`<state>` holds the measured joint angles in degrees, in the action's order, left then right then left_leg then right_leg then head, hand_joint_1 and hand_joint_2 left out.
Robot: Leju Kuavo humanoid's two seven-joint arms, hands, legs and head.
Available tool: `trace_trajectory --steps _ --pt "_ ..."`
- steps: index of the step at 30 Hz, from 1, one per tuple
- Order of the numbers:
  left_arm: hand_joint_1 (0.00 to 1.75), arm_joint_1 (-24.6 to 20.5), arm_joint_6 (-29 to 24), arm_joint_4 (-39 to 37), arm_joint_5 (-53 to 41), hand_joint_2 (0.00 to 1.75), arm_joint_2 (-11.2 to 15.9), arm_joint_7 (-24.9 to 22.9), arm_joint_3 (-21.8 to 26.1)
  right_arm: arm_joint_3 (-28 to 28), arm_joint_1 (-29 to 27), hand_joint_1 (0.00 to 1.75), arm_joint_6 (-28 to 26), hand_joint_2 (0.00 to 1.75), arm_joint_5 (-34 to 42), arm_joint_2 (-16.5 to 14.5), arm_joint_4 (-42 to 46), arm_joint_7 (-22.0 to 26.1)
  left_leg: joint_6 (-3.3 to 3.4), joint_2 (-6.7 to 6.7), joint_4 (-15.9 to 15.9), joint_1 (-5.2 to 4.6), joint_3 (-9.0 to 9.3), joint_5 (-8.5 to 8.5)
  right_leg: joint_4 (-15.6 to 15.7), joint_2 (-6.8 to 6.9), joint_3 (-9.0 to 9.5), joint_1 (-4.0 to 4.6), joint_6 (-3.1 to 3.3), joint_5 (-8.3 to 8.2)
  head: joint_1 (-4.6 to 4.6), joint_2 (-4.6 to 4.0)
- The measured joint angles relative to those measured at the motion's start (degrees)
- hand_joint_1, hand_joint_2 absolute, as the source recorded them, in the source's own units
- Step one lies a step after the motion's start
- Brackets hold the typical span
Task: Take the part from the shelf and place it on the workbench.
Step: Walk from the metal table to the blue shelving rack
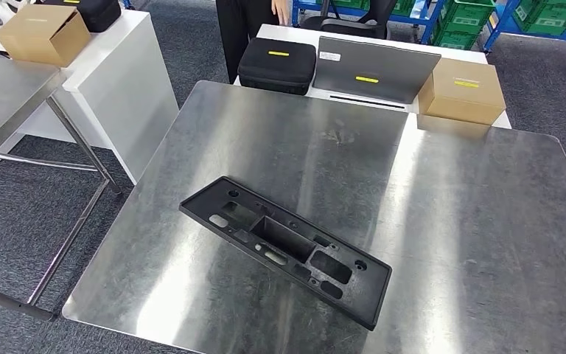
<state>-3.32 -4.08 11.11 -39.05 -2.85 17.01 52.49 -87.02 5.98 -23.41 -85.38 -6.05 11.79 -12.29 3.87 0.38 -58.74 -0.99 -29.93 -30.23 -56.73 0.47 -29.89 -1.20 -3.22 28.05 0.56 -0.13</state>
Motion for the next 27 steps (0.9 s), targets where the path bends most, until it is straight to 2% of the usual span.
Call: trace_trajectory --steps 10,14,18,24,27 --pt "0.00 0.06 0.43 -0.01 -0.24 0.00 -0.04 -0.13 -0.29 0.29 -0.01 0.00 1.03 1.75 0.01 -0.09 -0.13 0.05 -0.16 -0.01 0.01 0.11 -0.01 0.09 -0.09 0.00 0.06 0.27 0.02 0.01 0.01 0.00" --pt "0.00 0.14 0.93 -0.01 -1.06 0.00 -0.06 -0.11 -0.77 0.39 -0.06 0.00 5.32 0.00 -0.05 -0.31 -0.36 0.14 -0.16 -0.01 -0.01 0.04 -0.01 0.09 -0.06 0.00 0.08 0.28 0.03 -0.03 0.01 0.00" --pt "0.00 0.19 1.20 -0.01 -1.25 0.00 -0.08 0.13 -1.01 0.97 -0.13 0.00 9.30 0.00 -0.49 -0.42 -0.55 0.21 -0.15 -0.01 -0.03 -0.13 -0.02 0.09 -0.03 0.00 0.07 0.17 0.03 -0.09 -0.01 0.00" --pt "0.00 0.29 1.59 -0.01 -1.93 0.00 0.02 0.79 -1.13 1.36 -0.12 0.00 10.18 0.00 -0.52 -0.58 -0.61 -0.30 -0.01 -0.04 -0.09 -0.57 -0.07 0.09 0.06 0.01 0.07 -0.21 -0.22 -0.25 0.01 0.00" --pt "0.00 0.30 1.77 -0.01 -2.11 0.00 0.11 1.05 -1.16 1.51 -0.12 0.00 10.57 0.00 -0.70 -0.66 -0.62 -0.34 0.59 -0.13 0.24 -0.52 -0.18 0.63 -0.10 -0.02 -0.09 -0.43 -0.67 -0.20 -0.02 0.00"
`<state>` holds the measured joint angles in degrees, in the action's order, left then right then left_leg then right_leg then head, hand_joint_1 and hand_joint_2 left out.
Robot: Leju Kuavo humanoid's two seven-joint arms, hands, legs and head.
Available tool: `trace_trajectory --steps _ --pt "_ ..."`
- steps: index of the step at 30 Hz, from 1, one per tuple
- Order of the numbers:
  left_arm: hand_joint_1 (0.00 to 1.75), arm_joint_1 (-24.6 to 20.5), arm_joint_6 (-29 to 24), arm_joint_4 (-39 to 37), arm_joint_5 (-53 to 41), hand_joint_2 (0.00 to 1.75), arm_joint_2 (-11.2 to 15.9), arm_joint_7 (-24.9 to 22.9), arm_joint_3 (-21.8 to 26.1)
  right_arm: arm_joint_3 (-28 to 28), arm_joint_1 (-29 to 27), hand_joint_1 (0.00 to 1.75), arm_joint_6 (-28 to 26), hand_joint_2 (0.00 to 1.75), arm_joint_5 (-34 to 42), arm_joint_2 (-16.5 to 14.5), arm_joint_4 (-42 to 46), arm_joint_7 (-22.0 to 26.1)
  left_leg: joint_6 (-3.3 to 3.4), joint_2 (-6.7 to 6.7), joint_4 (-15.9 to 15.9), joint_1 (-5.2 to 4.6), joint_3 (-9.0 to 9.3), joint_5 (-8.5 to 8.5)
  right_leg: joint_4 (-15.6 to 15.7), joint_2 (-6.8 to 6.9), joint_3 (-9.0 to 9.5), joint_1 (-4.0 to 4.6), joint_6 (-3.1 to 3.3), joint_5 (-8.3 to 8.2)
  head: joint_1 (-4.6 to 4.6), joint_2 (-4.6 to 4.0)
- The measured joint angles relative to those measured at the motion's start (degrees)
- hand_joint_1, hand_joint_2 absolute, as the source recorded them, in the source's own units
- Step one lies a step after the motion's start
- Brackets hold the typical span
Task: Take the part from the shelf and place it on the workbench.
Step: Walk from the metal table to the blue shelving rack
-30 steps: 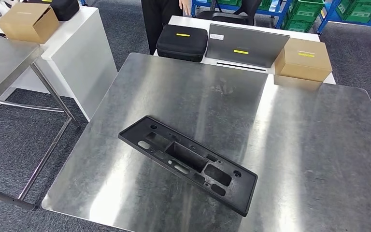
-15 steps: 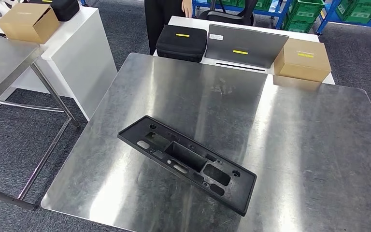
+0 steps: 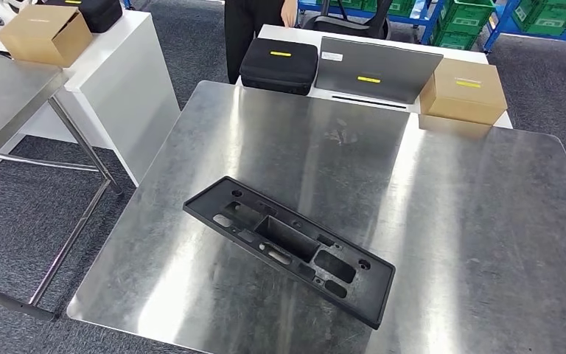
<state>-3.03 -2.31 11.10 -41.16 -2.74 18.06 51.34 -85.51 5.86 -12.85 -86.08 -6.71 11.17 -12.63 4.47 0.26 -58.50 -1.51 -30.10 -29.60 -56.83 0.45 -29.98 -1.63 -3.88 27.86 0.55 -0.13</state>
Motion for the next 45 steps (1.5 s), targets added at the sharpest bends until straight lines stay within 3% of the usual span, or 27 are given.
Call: trace_trajectory --steps 2,4,6,7,8,11,13,15,16,18,20,21,22,23,25,27,28,30,31,33,35,36,38,40,42,43,45 --pt "0.00 0.00 0.20 0.00 -0.13 0.00 0.01 0.15 -0.10 0.10 -0.01 0.00 0.33 0.00 -0.08 -0.03 0.00 -0.01 0.70 0.07 0.37 0.30 -0.24 0.67 -3.08 -0.06 -1.40 0.05 0.39 2.20 0.11 0.00" --pt "0.00 0.06 0.33 0.00 -0.20 0.00 0.01 0.24 -0.29 0.14 -0.03 0.00 0.46 0.00 -0.11 -0.02 0.00 -0.03 1.10 0.11 0.39 0.25 -0.75 1.06 -10.63 -0.10 -4.57 0.19 1.31 6.21 0.21 0.00" --pt "0.00 0.14 0.38 0.00 -0.24 0.00 0.01 0.32 -0.42 0.18 -0.08 0.00 0.50 0.00 -0.18 -0.02 0.00 -0.06 1.19 0.07 0.36 0.01 -1.22 1.37 -16.54 -0.14 -6.72 0.49 1.56 8.27 0.20 0.00" --pt "0.00 0.17 0.40 0.00 -0.26 0.00 -0.01 0.38 -0.44 0.19 -0.12 0.00 0.52 0.00 -0.23 -0.01 0.00 -0.09 1.14 0.01 0.35 -0.11 -1.34 1.50 -16.32 -0.17 -6.23 0.72 1.40 7.82 0.21 0.00" --pt "0.00 0.18 0.42 0.00 -0.28 0.00 -0.03 0.45 -0.45 0.21 -0.16 0.00 0.55 0.00 -0.27 0.00 0.00 -0.11 1.05 -0.06 0.34 -0.21 -1.41 1.62 -13.86 -0.18 -4.65 0.95 1.22 6.60 0.20 0.00" --pt "0.00 0.17 0.51 0.00 -0.40 0.00 -0.22 0.66 -0.49 0.24 -0.02 0.00 0.60 0.00 -0.32 0.20 0.00 -0.25 0.52 -0.16 0.30 -0.49 -1.58 2.02 -2.41 -0.21 1.82 1.75 1.68 2.84 0.14 0.00" --pt "0.00 0.16 0.72 0.00 -0.59 0.00 -0.32 0.84 -0.51 0.25 0.09 0.00 0.61 0.00 -0.20 0.34 0.00 -0.43 -0.08 -0.13 0.24 -0.52 -1.79 2.43 0.25 -0.21 2.71 2.08 2.31 2.12 0.07 0.00" --pt "0.00 0.18 1.02 0.00 -0.81 0.00 -0.31 1.17 -0.57 0.25 0.07 0.00 0.61 0.00 0.05 0.26 -0.02 -0.55 -0.78 -0.21 -0.01 -0.44 -2.09 2.56 0.76 -0.14 2.15 1.65 2.95 1.48 0.06 0.00" --pt "0.00 0.21 1.18 -0.01 -0.90 0.00 -0.32 1.39 -0.66 0.25 0.08 0.00 0.61 0.00 0.17 0.21 -0.03 -0.58 -1.23 -0.31 -0.57 -0.34 -2.41 1.91 0.93 -0.08 1.91 1.37 3.43 1.11 -0.02 0.00" --pt "0.00 0.26 1.43 -0.02 -0.96 0.00 -0.35 1.67 -0.85 0.25 0.11 0.00 0.61 0.00 0.29 0.12 -0.04 -0.61 -2.25 -0.49 -4.63 0.26 -3.95 -2.10 1.17 0.11 1.16 0.95 4.37 0.29 -0.32 0.00" --pt "0.00 0.27 1.52 -0.03 -0.99 0.00 -0.40 1.75 -0.99 0.25 0.11 0.00 0.61 0.00 0.31 0.11 -0.04 -0.62 -3.30 -0.49 -11.64 1.18 -6.10 -6.98 1.11 0.26 0.09 0.96 4.67 -0.44 -0.60 0.00" --pt "0.00 0.27 1.52 -0.04 -0.99 0.00 -0.42 1.75 -1.03 0.25 0.10 0.00 0.61 0.00 0.29 0.11 -0.04 -0.64 -3.75 -0.46 -14.33 1.66 -6.64 -7.98 1.04 0.33 -0.31 0.93 4.56 -0.82 -0.59 0.00" --pt "0.00 0.27 1.51 -0.04 -0.99 0.00 -0.44 1.74 -1.08 0.25 0.10 0.00 0.61 0.00 0.27 0.13 -0.04 -0.67 -4.20 -0.44 -15.24 2.16 -6.32 -7.60 0.90 0.39 -0.74 0.85 4.35 -1.20 -0.61 0.00" --pt "0.00 0.27 1.51 -0.04 -0.99 0.00 -0.45 1.74 -1.12 0.25 0.11 0.00 0.61 0.00 0.25 0.14 -0.04 -0.70 -4.65 -0.41 -13.94 2.67 -4.91 -6.12 0.71 0.42 -1.15 0.71 4.10 -1.55 -0.61 0.00" --pt "0.00 0.18 1.50 -0.04 -0.99 0.00 -0.51 1.74 -1.24 0.25 0.16 0.00 0.61 0.00 0.21 0.20 -0.04 -0.72 -5.70 -0.44 -6.58 3.61 0.28 -2.97 0.12 0.45 -2.00 0.48 3.50 -2.10 -0.65 0.00" --pt "0.00 0.06 1.50 -0.04 -0.99 0.00 -0.62 1.74 -1.32 0.25 0.31 0.00 0.61 0.00 0.19 0.24 -0.05 -0.72 -5.96 -0.66 -0.29 3.72 3.98 -2.25 -0.39 0.45 -2.65 0.60 2.66 -2.65 -0.71 0.00" --pt "0.00 0.04 1.51 -0.04 -1.01 0.00 -0.67 1.74 -1.33 0.25 0.39 0.00 0.61 0.00 0.19 0.26 -0.05 -0.72 -5.72 -0.75 0.83 3.48 4.36 -2.54 -0.45 0.45 -2.86 0.70 2.14 -3.00 -0.76 0.00" --pt "0.00 0.11 1.52 -0.06 -1.03 0.00 -0.70 1.74 -1.33 0.25 0.39 0.00 0.61 0.00 0.19 0.24 -0.07 -0.78 -4.39 -0.66 1.12 2.96 3.58 -1.92 -0.42 0.44 -3.33 0.76 0.98 -3.67 -0.77 0.00" --pt "0.00 0.13 1.52 -0.07 -1.07 0.00 -0.75 1.75 -1.34 0.25 0.34 0.00 0.61 0.00 0.20 0.26 -0.07 -0.84 -3.53 -0.57 1.17 2.73 2.99 -1.38 -0.83 0.37 -3.86 0.64 0.72 -3.26 -0.80 0.00" --pt "0.00 0.13 1.53 -0.08 -1.19 0.00 -0.78 1.79 -1.34 0.25 0.24 0.00 0.61 0.00 0.26 0.25 -0.07 -0.98 -1.85 -0.31 1.37 2.49 1.38 -0.13 -4.41 0.19 -5.68 0.45 1.25 0.38 -0.62 0.00" --pt "0.00 0.16 1.54 -0.07 -1.36 0.00 -0.72 1.84 -1.35 0.25 0.26 0.00 0.61 0.00 0.33 0.17 -0.08 -1.09 -1.06 -0.16 1.33 2.14 -0.36 1.13 -11.56 -0.01 -7.66 0.42 2.15 5.67 -0.41 0.00" --pt "0.00 0.19 1.55 -0.07 -1.42 0.00 -0.70 1.86 -1.35 0.25 0.26 0.00 0.61 0.00 0.35 0.15 -0.09 -1.12 -0.95 -0.11 1.28 1.97 -1.28 1.82 -14.88 -0.07 -8.12 0.46 2.15 7.12 -0.41 0.00" --pt "0.00 0.19 1.56 -0.08 -1.50 0.00 -0.74 1.89 -1.35 0.25 0.27 0.00 0.61 0.00 0.35 0.21 -0.09 -1.16 -1.02 -0.06 1.15 1.75 -3.08 3.16 -16.85 -0.14 -6.59 0.59 1.23 6.19 -0.44 0.00" --pt "0.00 0.20 1.58 -0.09 -1.52 0.00 -0.85 1.90 -1.35 0.25 0.33 0.00 0.61 0.00 0.31 0.28 -0.09 -1.17 -1.31 -0.07 0.97 1.67 -4.48 4.34 -11.48 -0.17 -1.33 0.79 0.52 3.68 -0.43 0.00" --pt "0.00 0.17 1.59 -0.09 -1.52 0.00 -1.02 1.90 -1.35 0.32 0.55 0.00 0.61 0.00 0.20 0.36 -0.08 -1.26 -1.82 -0.06 0.64 1.43 -5.36 5.41 -2.33 -0.22 5.06 1.21 1.00 3.71 -0.44 0.00" --pt "0.00 0.15 1.58 -0.08 -1.52 0.00 -1.06 1.90 -1.35 0.39 0.68 0.00 0.61 0.00 0.13 0.36 -0.08 -1.35 -2.07 -0.04 0.52 1.31 -5.60 5.97 0.85 -0.26 6.84 1.41 1.44 4.27 -0.51 0.00" --pt "0.00 0.19 1.59 -0.08 -1.52 0.00 -1.04 1.87 -1.35 0.56 0.71 0.00 0.63 0.00 0.01 0.30 -0.09 -1.66 -2.54 -0.05 0.41 1.21 -6.02 6.88 2.97 -0.27 7.31 1.41 2.21 4.68 -0.59 0.00"
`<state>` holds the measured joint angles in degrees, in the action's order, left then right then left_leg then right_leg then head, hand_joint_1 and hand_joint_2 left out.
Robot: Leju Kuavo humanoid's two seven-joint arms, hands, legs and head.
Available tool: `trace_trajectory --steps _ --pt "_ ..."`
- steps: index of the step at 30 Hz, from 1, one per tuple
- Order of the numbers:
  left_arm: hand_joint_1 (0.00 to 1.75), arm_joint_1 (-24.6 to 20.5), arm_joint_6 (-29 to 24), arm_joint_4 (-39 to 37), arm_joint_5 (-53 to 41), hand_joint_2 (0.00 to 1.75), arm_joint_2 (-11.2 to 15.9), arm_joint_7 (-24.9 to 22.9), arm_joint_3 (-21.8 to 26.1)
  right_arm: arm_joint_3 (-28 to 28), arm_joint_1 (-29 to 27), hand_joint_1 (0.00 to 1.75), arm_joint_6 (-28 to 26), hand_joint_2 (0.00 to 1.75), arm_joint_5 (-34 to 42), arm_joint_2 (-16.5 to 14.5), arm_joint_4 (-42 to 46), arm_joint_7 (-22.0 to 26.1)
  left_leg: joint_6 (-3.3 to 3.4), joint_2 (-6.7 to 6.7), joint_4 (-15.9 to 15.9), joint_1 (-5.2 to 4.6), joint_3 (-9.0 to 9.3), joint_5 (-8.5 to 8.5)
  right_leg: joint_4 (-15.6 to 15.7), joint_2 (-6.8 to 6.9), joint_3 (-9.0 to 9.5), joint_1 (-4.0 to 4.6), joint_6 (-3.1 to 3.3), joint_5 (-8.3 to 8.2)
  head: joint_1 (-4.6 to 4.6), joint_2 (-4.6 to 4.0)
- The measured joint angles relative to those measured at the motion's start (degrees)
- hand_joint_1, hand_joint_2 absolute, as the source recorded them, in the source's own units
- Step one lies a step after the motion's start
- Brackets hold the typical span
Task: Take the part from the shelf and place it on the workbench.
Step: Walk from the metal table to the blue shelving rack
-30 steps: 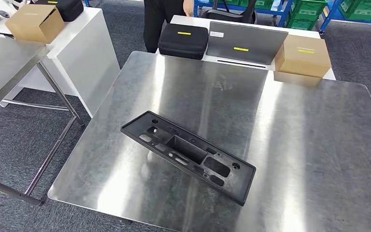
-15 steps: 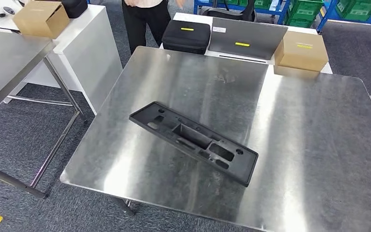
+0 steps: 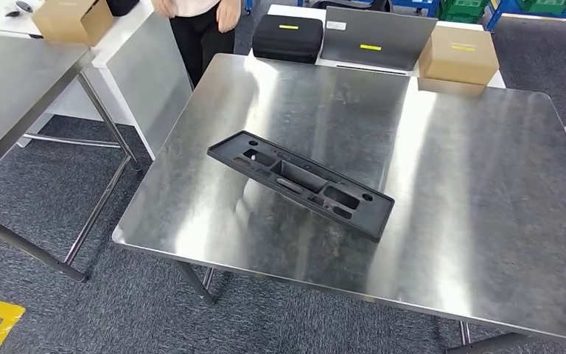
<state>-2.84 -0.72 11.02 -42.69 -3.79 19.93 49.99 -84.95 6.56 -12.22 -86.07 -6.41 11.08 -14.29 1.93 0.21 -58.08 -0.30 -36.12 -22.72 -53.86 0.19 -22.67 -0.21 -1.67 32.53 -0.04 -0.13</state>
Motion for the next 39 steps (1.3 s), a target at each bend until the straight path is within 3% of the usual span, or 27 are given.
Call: trace_trajectory --steps 1,2,3,5,6,7,8,9,10,12,14,16,17,19,21,22,24,26,28,29,31,32,33,36,37,39 --pt "0.00 0.04 0.00 0.00 0.00 0.00 0.02 -0.03 0.00 0.07 -0.05 0.00 0.03 0.00 -0.04 -0.06 -0.01 -0.15 -0.25 -0.08 -0.27 0.10 -0.19 -0.31 -0.13 0.12 -0.31 -0.25 0.39 -0.36 -0.03 0.00" --pt "0.00 0.13 0.01 -0.01 -0.01 0.00 0.03 -0.08 0.00 0.13 -0.12 0.00 0.09 0.00 -0.08 -0.09 -0.01 -0.30 -0.57 -0.16 -1.28 0.28 -0.51 -1.83 -0.18 0.27 -0.66 -0.49 0.97 -0.82 -0.07 0.00" --pt "0.00 0.22 0.01 -0.02 -0.01 0.00 0.03 -0.12 0.00 0.17 -0.17 0.00 0.18 0.00 -0.10 -0.10 -0.02 -0.42 -0.93 -0.24 -3.23 0.48 -1.03 -4.33 -0.17 0.47 -1.12 -0.70 1.56 -1.37 -0.16 0.00" --pt "0.00 0.28 0.02 -0.04 -0.02 0.00 0.00 -0.17 0.00 0.31 -0.18 0.00 0.41 0.00 -0.15 -0.07 -0.02 -0.56 -1.61 -0.30 -10.03 0.84 -2.50 -10.42 -0.28 0.75 -2.37 -0.63 2.31 -2.53 -0.37 0.00" --pt "0.00 0.27 0.02 -0.05 -0.02 0.00 0.01 -0.17 0.00 0.38 -0.19 0.00 0.48 0.00 -0.15 -0.05 -0.02 -0.57 -1.86 -0.31 -13.58 0.96 -3.07 -12.04 -0.41 0.83 -3.12 -0.56 2.33 -3.08 -0.41 0.00" --pt "0.00 0.25 0.02 -0.05 -0.02 0.00 0.01 -0.17 0.00 0.45 -0.19 0.00 0.52 0.00 -0.15 -0.05 -0.02 -0.57 -2.04 -0.31 -16.05 1.09 -3.10 -12.17 -0.62 0.87 -3.91 -0.53 2.22 -3.59 -0.42 0.00" --pt "0.00 0.24 0.02 -0.05 -0.02 0.00 0.01 -0.17 0.00 0.51 -0.18 0.00 0.54 0.00 -0.15 -0.05 -0.02 -0.57 -2.17 -0.31 -16.79 1.25 -2.36 -11.10 -0.91 0.89 -4.63 -0.53 2.06 -4.05 -0.44 0.00" --pt "0.00 0.23 0.02 -0.05 -0.02 0.00 0.01 -0.17 0.00 0.55 -0.18 0.00 0.56 0.00 -0.15 -0.05 -0.02 -0.57 -2.24 -0.30 -15.39 1.43 -0.63 -9.37 -1.30 0.90 -5.30 -0.58 1.82 -4.40 -0.44 0.00" --pt "0.00 0.20 0.02 -0.05 -0.02 0.00 0.02 -0.17 0.00 0.57 -0.17 0.00 0.58 0.00 -0.15 -0.06 -0.02 -0.57 -2.29 -0.30 -12.25 1.63 1.95 -7.78 -1.77 0.89 -5.91 -0.61 1.59 -4.67 -0.46 0.00" --pt "0.00 0.07 0.02 -0.05 -0.02 0.00 0.01 -0.17 0.00 0.62 -0.13 0.00 0.61 0.00 -0.15 -0.03 -0.02 -0.57 -2.28 -0.43 -4.75 1.75 7.04 -7.07 -2.83 0.86 -7.16 -0.43 1.02 -5.10 -0.53 0.00" --pt "0.00 -0.04 0.03 -0.05 -0.14 0.00 -0.02 -0.14 0.00 0.66 -0.03 0.00 0.62 0.00 -0.10 0.01 -0.02 -0.57 -2.06 -0.61 -0.94 1.50 8.79 -7.90 -3.50 0.86 -8.26 -0.21 0.14 -5.75 -0.61 0.00" --pt "0.00 -0.05 0.08 -0.05 -0.40 0.00 -0.02 -0.01 -0.01 0.67 -0.03 0.00 0.62 0.00 0.16 0.01 -0.02 -0.57 -1.22 -0.55 -0.26 1.39 7.81 -7.66 -3.88 0.85 -9.20 -0.13 -0.82 -6.36 -0.59 0.00" --pt "0.00 -0.05 0.15 -0.05 -0.53 0.00 -0.02 0.10 -0.03 0.67 -0.08 0.00 0.60 0.00 0.37 0.01 -0.02 -0.57 -0.58 -0.47 -0.04 1.38 7.08 -7.21 -4.63 0.75 -9.89 -0.12 -0.93 -5.69 -0.53 0.00" --pt "0.00 -0.06 0.39 -0.05 -0.81 0.00 0.02 0.28 -0.15 0.67 -0.17 0.00 0.50 0.00 0.75 -0.02 -0.02 -0.57 0.80 -0.26 0.22 1.27 5.35 -5.82 -9.02 0.50 -11.70 -0.22 -0.25 -1.43 -0.33 0.00" --pt "0.00 -0.06 0.61 -0.05 -1.13 0.00 0.10 0.38 -0.37 0.67 -0.23 0.00 0.39 0.00 1.00 -0.10 -0.04 -0.57 1.47 -0.13 0.19 0.86 3.49 -4.30 -15.89 0.30 -13.36 -0.28 0.55 3.31 -0.21 0.00" --pt "0.00 -0.07 0.68 -0.05 -1.26 0.00 0.15 0.39 -0.48 0.67 -0.24 0.00 0.34 0.00 1.04 -0.13 -0.05 -0.57 1.56 -0.04 0.17 0.70 2.53 -3.54 -18.43 0.26 -13.41 -0.30 0.45 4.01 -0.22 0.00" --pt "0.00 -0.08 0.78 -0.05 -1.42 0.00 0.19 0.40 -0.62 0.67 -0.21 0.00 0.24 0.00 1.07 -0.12 -0.04 -0.57 1.47 0.12 0.10 0.50 0.61 -1.94 -18.93 0.23 -11.28 -0.29 -0.57 1.94 -0.23 0.00" --pt "0.00 -0.12 0.81 -0.05 -1.46 0.00 0.16 0.39 -0.75 0.67 -0.07 0.00 0.14 0.00 1.10 -0.05 -0.04 -0.57 1.14 0.19 0.03 0.41 -0.96 -0.32 -12.64 0.23 -5.66 -0.16 -1.11 -0.39 -0.23 0.00" --pt "0.00 -0.17 0.81 -0.05 -1.50 0.00 0.06 0.39 -0.90 0.67 0.21 0.00 0.10 0.00 1.16 0.05 -0.04 -0.57 0.56 0.25 0.05 0.25 -1.88 1.23 -3.54 0.20 0.28 0.31 -0.47 0.37 -0.33 0.00" --pt "0.00 -0.21 0.81 -0.05 -1.52 0.00 0.02 0.39 -0.94 0.67 0.32 0.00 0.08 0.00 1.20 0.08 -0.04 -0.57 0.26 0.32 0.18 0.21 -2.08 2.01 -0.68 0.18 1.76 0.54 -0.04 1.00 -0.40 0.00" --pt "0.00 -0.17 0.81 -0.05 -1.58 0.00 0.03 0.39 -0.97 0.66 0.29 0.00 0.05 0.00 1.29 0.01 -0.06 -0.61 -0.40 0.37 0.60 0.25 -2.39 3.22 0.75 0.17 1.64 0.37 0.75 0.73 -0.63 -0.01" --pt "0.00 -0.12 0.81 -0.05 -1.61 0.00 0.05 0.38 -0.98 0.65 0.20 0.00 0.04 0.00 1.34 -0.05 -0.07 -0.65 -0.75 0.30 0.32 0.36 -2.65 2.44 0.70 0.27 1.13 0.10 1.14 0.08 -0.68 -0.01" --pt "0.00 -0.03 0.83 -0.05 -1.62 0.00 0.07 0.37 -0.99 0.64 0.08 0.00 0.04 0.00 1.44 -0.07 -0.08 -0.69 -1.13 0.21 -0.81 0.51 -3.05 0.30 0.68 0.44 0.57 -0.17 1.73 -0.63 -0.82 -0.01" --pt "0.00 0.03 0.87 -0.06 -1.64 0.00 0.05 0.33 -1.02 0.63 -0.08 0.00 0.06 0.00 1.59 -0.02 -0.08 -0.75 -2.14 -0.03 -9.69 1.02 -4.40 -9.28 0.58 0.90 -1.49 -0.08 2.94 -2.76 -1.10 0.00" --pt "0.00 -0.01 0.88 -0.06 -1.64 0.00 0.05 0.32 -1.03 0.63 -0.08 0.00 0.13 0.00 1.57 -0.02 -0.08 -0.76 -2.41 -0.07 -13.02 1.15 -4.50 -10.22 0.41 0.97 -2.40 0.01 2.92 -3.41 -1.12 0.00" --pt "0.00 -0.07 0.88 -0.05 -1.64 0.00 0.04 0.25 -1.03 0.63 -0.06 0.00 0.33 0.00 1.56 -0.02 -0.08 -0.83 -2.75 -0.08 -15.70 1.50 -3.02 -7.95 -0.38 1.03 -4.41 0.05 2.64 -4.45 -1.14 0.00"
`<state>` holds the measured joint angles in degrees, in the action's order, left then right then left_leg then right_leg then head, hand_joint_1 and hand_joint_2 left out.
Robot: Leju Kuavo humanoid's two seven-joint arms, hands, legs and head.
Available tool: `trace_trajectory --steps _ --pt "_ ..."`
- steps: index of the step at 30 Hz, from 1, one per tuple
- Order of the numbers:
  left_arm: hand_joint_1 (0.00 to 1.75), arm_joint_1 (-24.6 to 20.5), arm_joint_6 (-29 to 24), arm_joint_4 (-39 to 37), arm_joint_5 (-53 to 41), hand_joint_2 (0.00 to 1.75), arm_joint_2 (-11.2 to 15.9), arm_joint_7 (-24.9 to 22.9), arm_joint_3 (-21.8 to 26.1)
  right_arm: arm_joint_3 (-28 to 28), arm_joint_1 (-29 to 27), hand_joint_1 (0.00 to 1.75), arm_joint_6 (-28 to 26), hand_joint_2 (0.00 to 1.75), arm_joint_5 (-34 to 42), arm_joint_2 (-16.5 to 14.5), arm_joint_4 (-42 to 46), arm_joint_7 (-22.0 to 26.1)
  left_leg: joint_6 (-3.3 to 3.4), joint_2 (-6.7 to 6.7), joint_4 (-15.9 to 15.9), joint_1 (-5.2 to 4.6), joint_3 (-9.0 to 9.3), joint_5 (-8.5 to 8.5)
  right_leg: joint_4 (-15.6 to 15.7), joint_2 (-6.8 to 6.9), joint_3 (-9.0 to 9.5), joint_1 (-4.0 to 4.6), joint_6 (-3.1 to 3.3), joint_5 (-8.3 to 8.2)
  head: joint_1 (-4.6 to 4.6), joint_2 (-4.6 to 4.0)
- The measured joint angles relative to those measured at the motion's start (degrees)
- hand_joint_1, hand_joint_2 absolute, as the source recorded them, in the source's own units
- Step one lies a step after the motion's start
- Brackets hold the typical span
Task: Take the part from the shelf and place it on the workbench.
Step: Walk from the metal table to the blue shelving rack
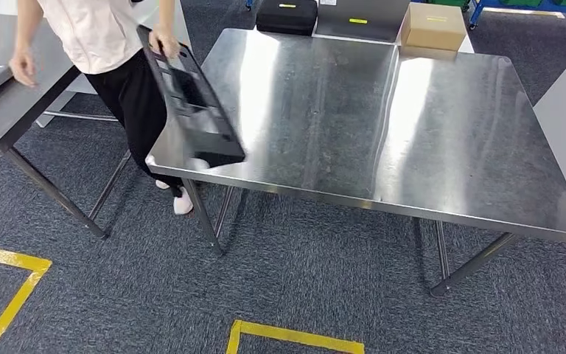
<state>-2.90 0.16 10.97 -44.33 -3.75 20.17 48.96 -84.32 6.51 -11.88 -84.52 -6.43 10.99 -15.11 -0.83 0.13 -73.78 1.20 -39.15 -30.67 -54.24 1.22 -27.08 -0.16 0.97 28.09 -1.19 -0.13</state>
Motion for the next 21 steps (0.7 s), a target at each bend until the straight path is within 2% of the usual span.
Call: trace_trajectory --steps 1,2,4,5,6,7,8,9,10,12,13,14,15,16,17,18,19,20,21 --pt "0.00 -0.04 -0.01 0.00 0.00 0.00 -0.01 -0.05 0.00 0.00 0.02 0.00 0.10 0.00 -0.01 0.00 0.00 -0.05 -0.10 0.00 1.34 0.23 2.09 1.76 -0.67 0.00 -1.12 -0.04 -0.26 -0.42 -0.01 0.00" --pt "0.00 -0.11 -0.01 0.00 0.00 0.00 -0.03 -0.10 -0.01 0.00 0.04 0.00 0.15 0.00 -0.02 0.02 0.01 -0.11 -0.17 -0.04 4.56 0.43 4.99 2.47 -1.39 -0.02 -2.04 -0.04 -0.50 -0.68 -0.03 0.00" --pt "0.00 -0.40 0.00 0.01 -0.01 0.00 -0.06 -0.15 -0.02 0.00 0.09 0.00 0.19 0.00 -0.02 0.05 0.02 -0.23 0.06 -0.25 12.20 0.42 10.48 1.32 -2.70 -0.01 -3.54 0.08 -1.18 -1.17 -0.07 0.00" --pt "0.00 -0.55 0.01 0.02 -0.05 0.00 -0.08 -0.16 -0.03 0.00 0.13 0.00 0.21 0.00 -0.01 0.08 0.03 -0.30 0.31 -0.34 14.59 0.24 11.85 0.39 -3.04 0.03 -4.07 0.11 -1.63 -1.54 -0.13 0.00" --pt "0.00 -0.64 0.01 0.02 -0.10 0.00 -0.08 -0.18 -0.03 0.00 0.17 0.00 0.22 0.00 0.02 0.08 0.02 -0.35 0.72 -0.39 15.77 -0.01 12.16 0.05 -3.19 0.06 -4.49 0.08 -2.12 -2.01 -0.11 0.00" --pt "0.00 -0.66 0.01 0.02 -0.15 0.00 -0.09 -0.20 -0.04 -0.01 0.17 0.00 0.23 0.00 0.06 0.08 0.02 -0.39 1.26 -0.34 16.13 -0.12 11.72 0.28 -3.22 0.03 -4.83 0.13 -2.67 -2.45 -0.11 0.00" --pt "0.00 -0.63 0.02 0.02 -0.20 0.00 -0.09 -0.21 -0.04 -0.01 0.16 0.00 0.23 0.00 0.11 0.08 0.02 -0.43 1.83 -0.19 16.36 -0.12 11.24 0.75 -3.44 -0.04 -5.22 0.09 -2.97 -2.43 -0.11 0.00" --pt "0.00 -0.59 0.03 0.01 -0.31 0.00 -0.10 -0.22 -0.05 -0.02 0.12 0.00 0.24 0.00 0.18 0.08 0.02 -0.45 2.47 -0.06 16.61 -0.09 10.63 1.33 -4.18 -0.18 -5.78 0.13 -3.01 -1.58 -0.03 0.00" --pt "0.00 -0.56 0.04 0.01 -0.42 0.00 -0.12 -0.23 -0.05 -0.03 0.05 0.00 0.24 0.00 0.25 0.07 0.02 -0.46 3.08 0.09 16.82 -0.07 9.88 1.99 -6.08 -0.36 -6.62 0.12 -2.83 0.31 0.04 0.00" --pt "0.00 -0.56 0.06 0.01 -0.65 0.00 -0.12 -0.24 -0.06 -0.05 0.00 0.00 0.23 0.00 0.37 -0.01 0.02 -0.48 3.71 0.26 16.86 -0.21 8.20 3.32 -12.94 -0.68 -8.80 -0.12 -2.26 5.37 0.20 0.00" --pt "0.00 -0.55 0.06 0.01 -0.68 0.00 -0.10 -0.24 -0.06 -0.06 0.00 0.00 0.22 0.00 0.40 -0.04 0.02 -0.49 3.76 0.34 16.84 -0.27 7.27 4.03 -16.57 -0.77 -9.51 -0.27 -2.35 7.02 0.24 0.00" --pt "0.00 -0.55 0.07 0.01 -0.70 0.00 -0.11 -0.24 -0.06 -0.07 0.00 0.00 0.21 0.00 0.41 -0.05 0.02 -0.49 3.64 0.42 16.81 -0.27 6.45 4.76 -18.85 -0.82 -9.55 -0.40 -2.84 7.27 0.23 0.00" --pt "0.00 -0.55 0.07 0.01 -0.70 0.00 -0.12 -0.24 -0.06 -0.07 0.00 0.00 0.20 0.00 0.41 -0.03 0.02 -0.49 3.44 0.49 16.77 -0.21 5.62 5.46 -19.29 -0.83 -8.73 -0.57 -3.60 6.31 0.24 0.00" --pt "0.00 -0.55 0.08 0.01 -0.70 0.00 -0.14 -0.24 -0.06 -0.07 0.02 0.00 0.19 0.00 0.40 0.00 0.02 -0.45 3.17 0.54 16.71 -0.10 4.83 6.15 -17.71 -0.84 -7.00 -0.82 -4.41 4.71 0.22 0.00" --pt "0.00 -0.54 0.08 0.01 -0.70 0.00 -0.15 -0.27 -0.07 -0.07 0.03 0.00 0.20 0.00 0.38 0.02 0.02 -0.34 2.82 0.56 16.65 0.00 4.13 6.81 -14.40 -0.86 -4.44 -1.10 -5.03 3.27 0.25 0.00" --pt "0.00 -0.54 0.08 0.01 -0.72 0.00 -0.15 -0.31 -0.07 -0.07 0.05 0.00 0.21 0.00 0.31 0.03 0.02 -0.19 2.40 0.57 16.56 0.03 3.42 7.40 -9.87 -0.94 -1.30 -1.19 -5.31 2.65 0.28 0.00" --pt "0.00 -0.55 0.08 0.01 -0.73 0.00 -0.15 -0.35 -0.07 -0.06 0.05 0.00 0.20 0.00 0.25 0.03 0.02 0.01 1.98 0.57 16.50 -0.02 2.95 8.03 -5.43 -1.08 1.38 -1.11 -5.13 2.84 0.25 0.00" --pt "0.00 -0.59 0.07 0.01 -0.75 0.00 -0.14 -0.39 -0.06 -0.05 0.05 0.00 0.13 0.00 0.20 0.03 0.02 0.20 1.61 0.59 16.51 -0.11 2.65 8.66 -2.19 -1.24 3.11 -0.92 -4.79 3.41 0.23 0.00" --pt "0.00 -0.62 0.07 0.01 -0.76 0.00 -0.13 -0.41 -0.06 -0.05 0.05 0.00 -0.08 0.00 0.16 0.04 0.02 0.38 1.33 0.60 16.61 -0.19 2.46 9.29 -0.43 -1.37 3.85 -0.62 -4.42 3.96 0.19 0.00"
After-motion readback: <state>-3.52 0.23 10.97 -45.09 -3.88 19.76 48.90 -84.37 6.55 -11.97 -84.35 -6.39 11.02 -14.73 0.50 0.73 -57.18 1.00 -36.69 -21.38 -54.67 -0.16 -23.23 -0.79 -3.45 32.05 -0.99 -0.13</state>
